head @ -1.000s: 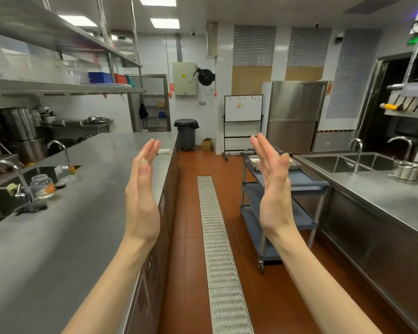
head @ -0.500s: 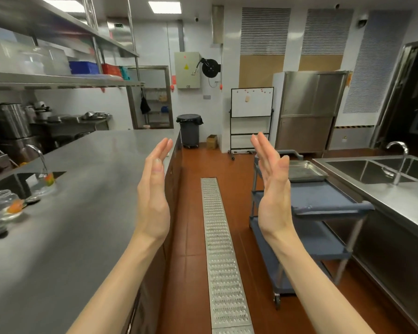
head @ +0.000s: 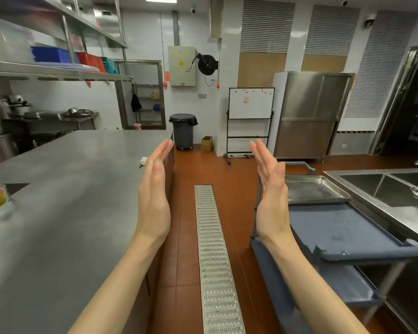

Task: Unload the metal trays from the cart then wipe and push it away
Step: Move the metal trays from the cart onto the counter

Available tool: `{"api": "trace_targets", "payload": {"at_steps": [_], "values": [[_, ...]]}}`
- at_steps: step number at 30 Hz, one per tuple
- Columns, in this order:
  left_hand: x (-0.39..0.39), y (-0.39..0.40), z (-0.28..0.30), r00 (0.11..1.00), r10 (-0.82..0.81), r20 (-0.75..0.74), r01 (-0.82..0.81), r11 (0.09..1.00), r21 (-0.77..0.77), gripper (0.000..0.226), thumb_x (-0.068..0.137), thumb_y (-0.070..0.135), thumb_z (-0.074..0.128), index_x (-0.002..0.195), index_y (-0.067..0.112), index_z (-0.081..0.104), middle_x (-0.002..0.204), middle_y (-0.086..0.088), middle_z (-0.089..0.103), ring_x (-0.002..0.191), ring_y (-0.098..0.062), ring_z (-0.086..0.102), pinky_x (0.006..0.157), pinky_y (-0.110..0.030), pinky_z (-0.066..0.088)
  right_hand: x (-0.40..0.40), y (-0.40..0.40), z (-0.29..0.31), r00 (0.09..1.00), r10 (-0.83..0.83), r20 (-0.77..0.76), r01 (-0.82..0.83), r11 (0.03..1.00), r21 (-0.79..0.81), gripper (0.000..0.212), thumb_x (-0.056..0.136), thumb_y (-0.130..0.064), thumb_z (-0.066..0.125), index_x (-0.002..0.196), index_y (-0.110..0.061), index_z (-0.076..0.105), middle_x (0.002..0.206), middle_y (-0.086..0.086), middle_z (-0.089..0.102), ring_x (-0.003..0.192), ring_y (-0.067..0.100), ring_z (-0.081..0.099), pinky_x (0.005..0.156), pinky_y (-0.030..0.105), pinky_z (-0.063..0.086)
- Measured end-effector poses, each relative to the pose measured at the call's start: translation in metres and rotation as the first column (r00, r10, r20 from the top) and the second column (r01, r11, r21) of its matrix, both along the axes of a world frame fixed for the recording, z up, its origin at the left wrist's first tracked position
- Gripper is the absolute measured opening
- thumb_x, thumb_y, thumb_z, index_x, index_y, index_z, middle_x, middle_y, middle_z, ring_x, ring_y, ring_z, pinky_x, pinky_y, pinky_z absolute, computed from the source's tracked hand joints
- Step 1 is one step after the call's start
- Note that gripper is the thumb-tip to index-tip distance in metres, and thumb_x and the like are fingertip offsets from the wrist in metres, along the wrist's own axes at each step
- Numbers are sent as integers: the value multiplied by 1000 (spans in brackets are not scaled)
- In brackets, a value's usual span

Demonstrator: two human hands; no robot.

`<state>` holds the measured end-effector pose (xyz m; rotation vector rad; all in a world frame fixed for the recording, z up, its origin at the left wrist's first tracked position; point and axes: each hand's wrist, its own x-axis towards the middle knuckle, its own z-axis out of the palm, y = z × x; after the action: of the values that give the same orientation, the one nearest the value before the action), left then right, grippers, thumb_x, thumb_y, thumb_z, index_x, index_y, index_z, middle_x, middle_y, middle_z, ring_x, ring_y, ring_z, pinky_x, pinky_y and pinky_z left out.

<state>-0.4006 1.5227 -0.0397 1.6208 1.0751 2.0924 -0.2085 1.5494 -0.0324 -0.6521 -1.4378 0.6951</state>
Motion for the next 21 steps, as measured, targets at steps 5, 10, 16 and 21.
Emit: {"api": "trace_targets", "payload": {"at_steps": [5,10,16,21], "values": [[-43,109,14,1000,-23,20,22,1000,12,60,107,53,27,157,25,45,159,9,53,152,-5,41,130,-41,26,-33,104,9,998,-40,42,40,999,6,72,104,-68,11,159,-31,39,158,-20,48,149,-7,34,126,22,23],[-84,222,20,997,-48,57,46,999,20,54,111,41,24,158,21,44,159,8,53,151,-4,41,131,-43,25,-55,206,14,993,-110,31,109,994,21,73,104,-68,11,159,-29,39,157,-20,49,149,-7,35,128,27,23],[-101,344,11,992,-110,68,112,994,-14,52,111,43,23,155,26,45,158,10,53,151,-3,41,131,-42,24,-69,318,10,986,-168,15,169,985,-20,63,108,-50,10,160,-29,38,158,-19,48,149,-7,34,129,29,22],[-106,457,-10,987,-154,42,156,987,-34,52,112,42,22,156,26,45,156,14,54,150,-2,41,130,-38,26,-75,423,-8,973,-231,5,231,973,-11,60,110,-47,10,160,-30,38,159,-19,48,149,-7,35,128,26,22]]}}
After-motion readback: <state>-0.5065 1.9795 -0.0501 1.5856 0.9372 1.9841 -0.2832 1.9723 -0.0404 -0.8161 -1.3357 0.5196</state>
